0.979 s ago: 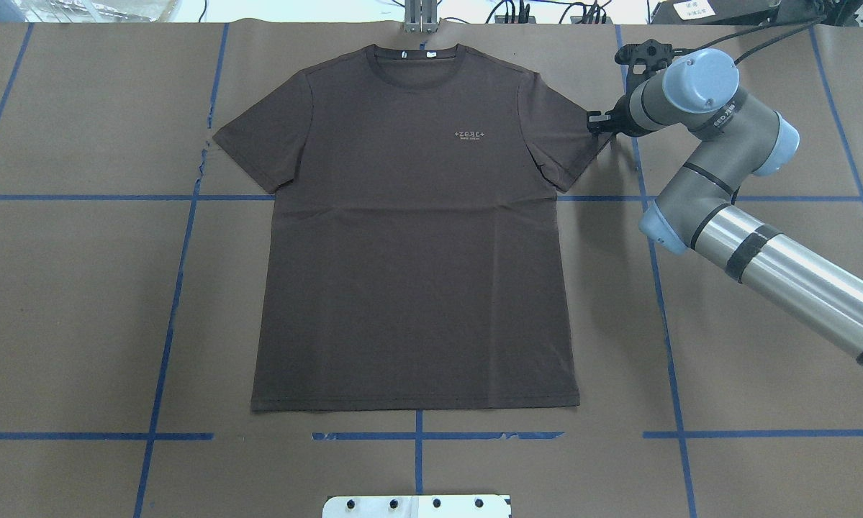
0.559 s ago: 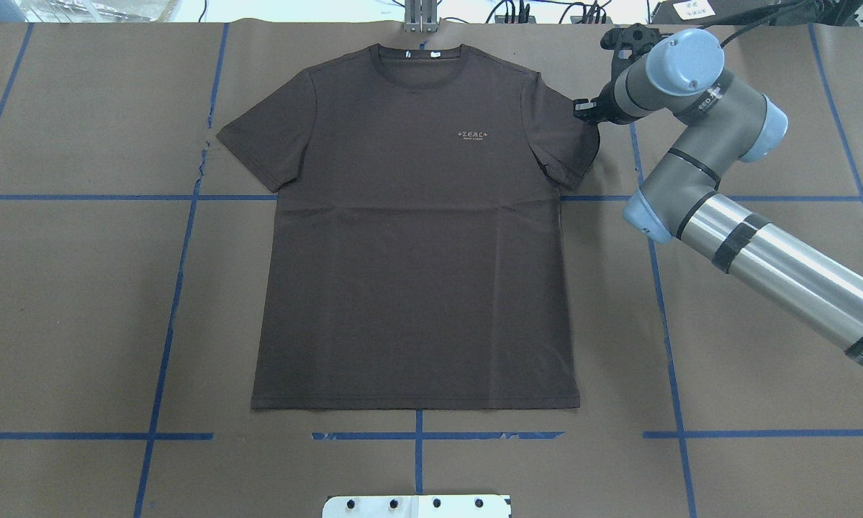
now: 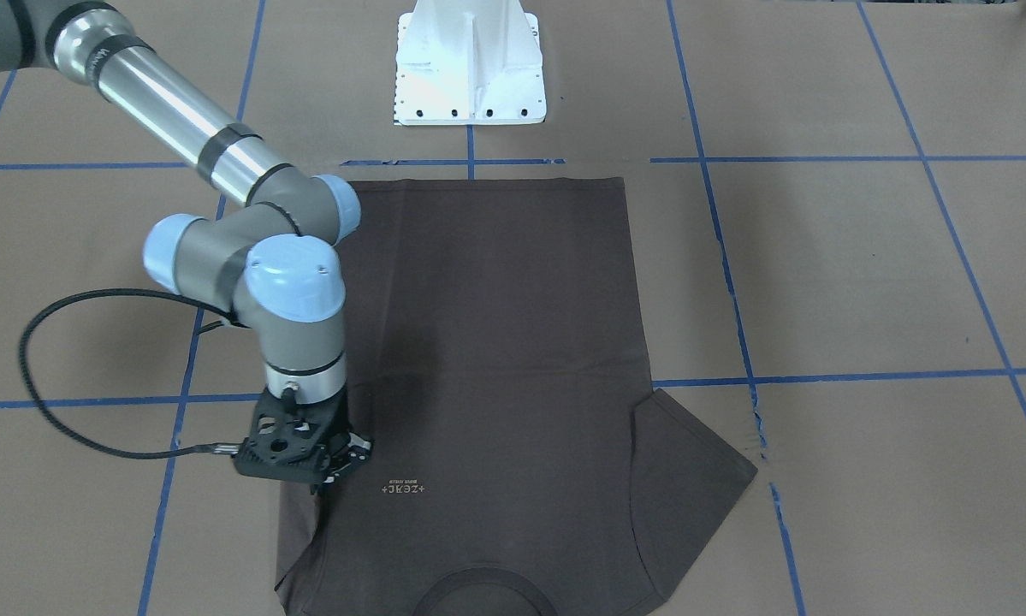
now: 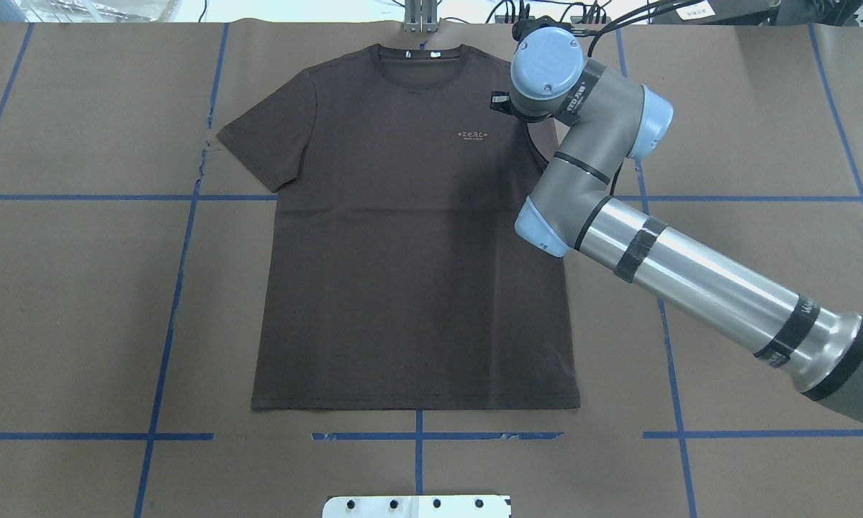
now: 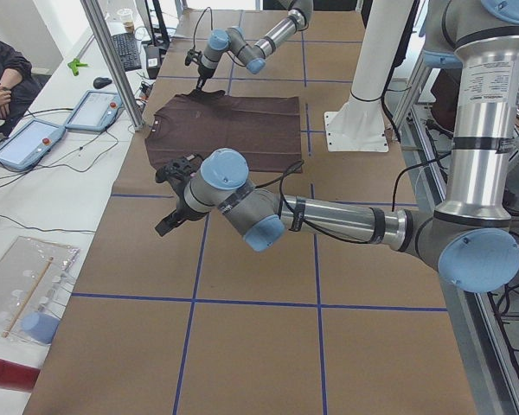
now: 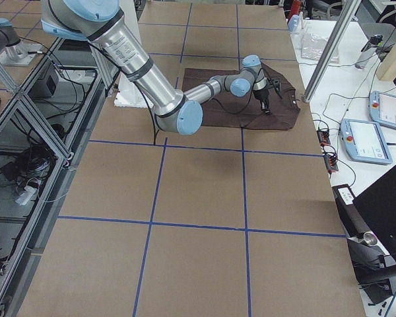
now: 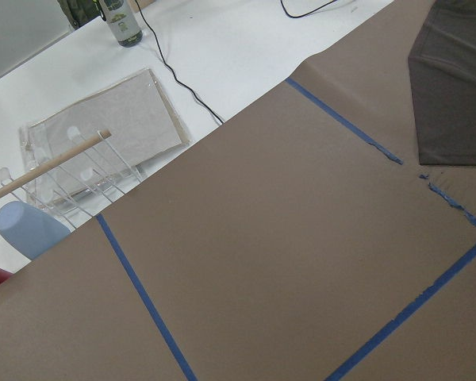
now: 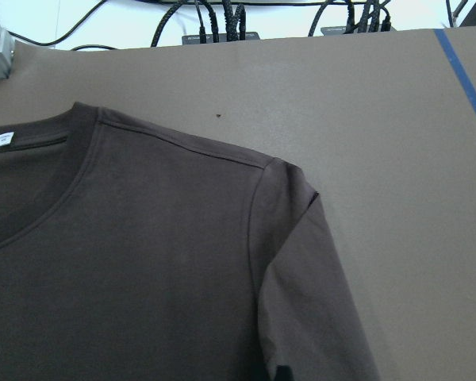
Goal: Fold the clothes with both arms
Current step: 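Grasp the sleeve with the right gripper and fold it inward across the shirt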
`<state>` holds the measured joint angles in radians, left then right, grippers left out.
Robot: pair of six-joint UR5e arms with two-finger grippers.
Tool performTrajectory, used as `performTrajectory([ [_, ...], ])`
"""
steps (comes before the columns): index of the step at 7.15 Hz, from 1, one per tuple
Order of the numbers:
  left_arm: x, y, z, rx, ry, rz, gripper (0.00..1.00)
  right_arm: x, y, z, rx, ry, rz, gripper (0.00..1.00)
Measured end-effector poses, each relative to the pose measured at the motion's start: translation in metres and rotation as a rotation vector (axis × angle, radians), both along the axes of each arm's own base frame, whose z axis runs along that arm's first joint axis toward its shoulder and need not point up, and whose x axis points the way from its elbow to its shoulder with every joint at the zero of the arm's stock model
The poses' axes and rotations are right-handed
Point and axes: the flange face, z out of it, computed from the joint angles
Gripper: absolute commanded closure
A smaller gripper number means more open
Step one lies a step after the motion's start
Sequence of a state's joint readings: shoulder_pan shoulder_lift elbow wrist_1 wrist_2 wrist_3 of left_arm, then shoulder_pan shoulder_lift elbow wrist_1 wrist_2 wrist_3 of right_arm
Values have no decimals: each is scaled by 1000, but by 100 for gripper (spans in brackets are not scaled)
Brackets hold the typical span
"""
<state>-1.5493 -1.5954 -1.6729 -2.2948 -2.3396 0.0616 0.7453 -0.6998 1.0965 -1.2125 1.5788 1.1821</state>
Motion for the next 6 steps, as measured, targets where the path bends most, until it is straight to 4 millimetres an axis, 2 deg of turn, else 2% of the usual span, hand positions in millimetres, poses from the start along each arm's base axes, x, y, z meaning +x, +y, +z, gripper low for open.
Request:
performTrajectory([
  [1,0,0,0,1,0,0,0,-13,2,-5,0,9,9,100],
  [2,0,0,-1,2,1,1,0,-19,4,-7,1,12,12,48],
  [3,0,0,-1,2,0,1,0,-21,4,-10,2,10,14,5],
  [4,0,0,-1,3,0,1,0,-23,4,-15,4,5,17,0],
  [6,0,0,-2,-5,8,-3,0,-22,0,-37,14,-15,14,0],
])
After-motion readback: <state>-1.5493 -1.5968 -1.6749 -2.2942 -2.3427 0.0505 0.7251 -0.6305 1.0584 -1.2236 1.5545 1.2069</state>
